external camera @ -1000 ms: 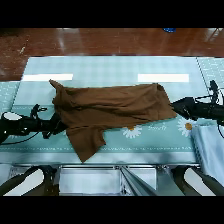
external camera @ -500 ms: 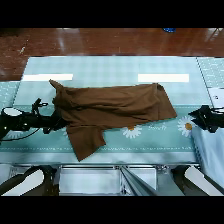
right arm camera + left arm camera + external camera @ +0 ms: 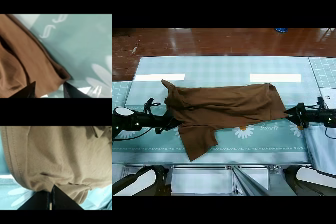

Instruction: Fold the shirts.

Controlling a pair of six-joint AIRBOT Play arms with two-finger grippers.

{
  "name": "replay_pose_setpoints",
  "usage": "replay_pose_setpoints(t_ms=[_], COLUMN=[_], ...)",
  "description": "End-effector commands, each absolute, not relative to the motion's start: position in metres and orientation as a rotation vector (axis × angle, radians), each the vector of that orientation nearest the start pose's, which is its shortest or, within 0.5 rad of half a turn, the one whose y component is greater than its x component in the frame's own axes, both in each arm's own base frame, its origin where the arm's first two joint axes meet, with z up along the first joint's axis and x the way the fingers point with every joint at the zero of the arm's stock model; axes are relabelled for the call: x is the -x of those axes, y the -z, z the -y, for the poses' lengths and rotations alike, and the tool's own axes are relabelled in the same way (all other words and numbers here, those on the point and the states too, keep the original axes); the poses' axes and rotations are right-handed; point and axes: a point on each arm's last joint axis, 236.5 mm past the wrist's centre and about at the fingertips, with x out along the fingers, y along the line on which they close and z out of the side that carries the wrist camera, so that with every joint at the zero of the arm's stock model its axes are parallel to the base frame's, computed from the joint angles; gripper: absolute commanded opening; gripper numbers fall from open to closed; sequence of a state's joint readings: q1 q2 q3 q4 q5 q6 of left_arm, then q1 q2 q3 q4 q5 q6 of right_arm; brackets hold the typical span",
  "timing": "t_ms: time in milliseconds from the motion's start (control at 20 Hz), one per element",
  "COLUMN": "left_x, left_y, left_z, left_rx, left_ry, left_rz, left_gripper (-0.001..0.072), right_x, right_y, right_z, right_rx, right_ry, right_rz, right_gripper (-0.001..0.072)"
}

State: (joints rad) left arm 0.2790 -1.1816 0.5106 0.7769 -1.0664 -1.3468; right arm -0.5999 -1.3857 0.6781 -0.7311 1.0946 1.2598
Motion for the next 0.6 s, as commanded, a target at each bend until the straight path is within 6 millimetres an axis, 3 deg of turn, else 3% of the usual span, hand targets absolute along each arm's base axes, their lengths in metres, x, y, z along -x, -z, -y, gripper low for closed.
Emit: replay_pose_setpoints(t_ms=[0,50,150,200,300,350,400,450,550], left_x=[-0.258,-0.258,-0.258,-0.261,-0.272,-0.284,-0.306,-0.333,-0.384], left_y=[0.095,0.095,0.095,0.096,0.084,0.068,0.040,-0.001,-0.107], left_z=[0.080,0.080,0.080,0.078,0.075,0.074,0.074,0.074,0.069], left_rx=[0.915,0.915,0.915,0.904,0.838,0.860,0.898,0.918,0.923], left_ry=[0.147,0.147,0.147,0.147,0.226,0.251,0.293,0.364,0.491], left_rz=[-1.456,-1.456,-1.457,-1.444,-1.399,-1.367,-1.292,-1.174,-0.882], left_gripper=[0.0026,0.0027,0.0027,0.0026,0.0026,0.0026,0.0026,0.0026,0.0026], right_x=[-0.333,-0.341,-0.351,-0.354,-0.362,-0.371,-0.384,-0.403,-0.437], right_y=[0.109,0.108,0.102,0.098,0.082,0.066,0.043,0.008,-0.079], right_z=[0.012,0.008,-0.005,-0.013,-0.025,-0.027,-0.027,-0.023,-0.010], right_rx=[-1.079,-1.063,-1.004,-0.952,-0.910,-0.889,-0.865,-0.829,-0.715], right_ry=[-0.012,-0.019,-0.083,-0.134,-0.205,-0.243,-0.278,-0.306,-0.330], right_rz=[-1.301,-1.300,-1.311,-1.312,-1.319,-1.301,-1.260,-1.188,-1.008], right_gripper=[0.0408,0.0381,0.0106,0.0016,0.0016,0.0016,0.0016,0.0016,0.0016])
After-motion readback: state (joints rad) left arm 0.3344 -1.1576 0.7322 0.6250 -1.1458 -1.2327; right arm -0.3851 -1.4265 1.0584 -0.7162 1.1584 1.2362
